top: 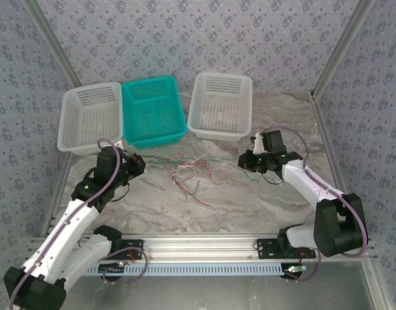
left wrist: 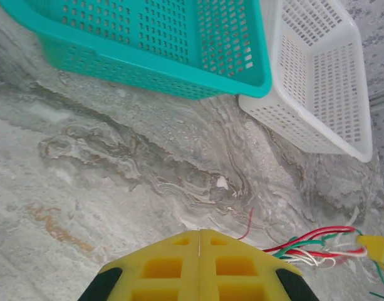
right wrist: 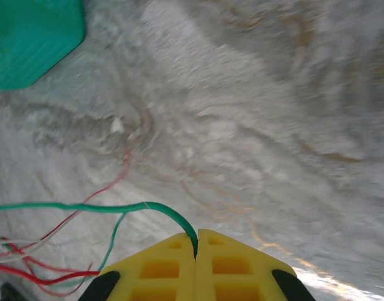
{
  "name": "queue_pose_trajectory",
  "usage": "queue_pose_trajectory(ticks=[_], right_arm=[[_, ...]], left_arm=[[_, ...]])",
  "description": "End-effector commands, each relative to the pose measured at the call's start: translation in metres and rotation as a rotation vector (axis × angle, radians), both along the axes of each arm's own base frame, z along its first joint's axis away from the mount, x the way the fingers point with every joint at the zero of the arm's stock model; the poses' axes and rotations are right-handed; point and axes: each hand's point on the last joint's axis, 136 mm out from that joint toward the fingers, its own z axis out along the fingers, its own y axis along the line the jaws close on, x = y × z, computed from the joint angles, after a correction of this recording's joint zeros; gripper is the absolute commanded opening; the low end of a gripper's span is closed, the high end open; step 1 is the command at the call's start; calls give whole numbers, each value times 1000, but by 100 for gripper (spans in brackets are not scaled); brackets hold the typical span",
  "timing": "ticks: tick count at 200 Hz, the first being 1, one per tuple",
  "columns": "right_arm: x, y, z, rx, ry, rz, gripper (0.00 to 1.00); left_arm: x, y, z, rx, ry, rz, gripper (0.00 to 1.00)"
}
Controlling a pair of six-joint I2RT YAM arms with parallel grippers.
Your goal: Untangle the cables
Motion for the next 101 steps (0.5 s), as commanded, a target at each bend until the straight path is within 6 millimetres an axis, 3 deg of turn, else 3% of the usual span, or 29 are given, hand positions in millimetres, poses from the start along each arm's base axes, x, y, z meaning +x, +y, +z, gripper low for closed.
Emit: queue_pose_trajectory(ticks=[1, 39, 71, 101], right_arm=[[-2, -48, -19, -106, 74, -204, 0], [-1, -74, -14, -103, 61, -313, 0], [-2, -61, 0, -46, 21, -239, 0], [-4, -52, 30, -5, -82, -200, 0]], left_arm=[[-1, 26, -5, 74, -6, 85, 0], [0, 30, -6, 77, -2, 94, 0], [2, 27, -7, 63, -6, 86, 0], [3, 23, -7, 52, -13, 62, 0]])
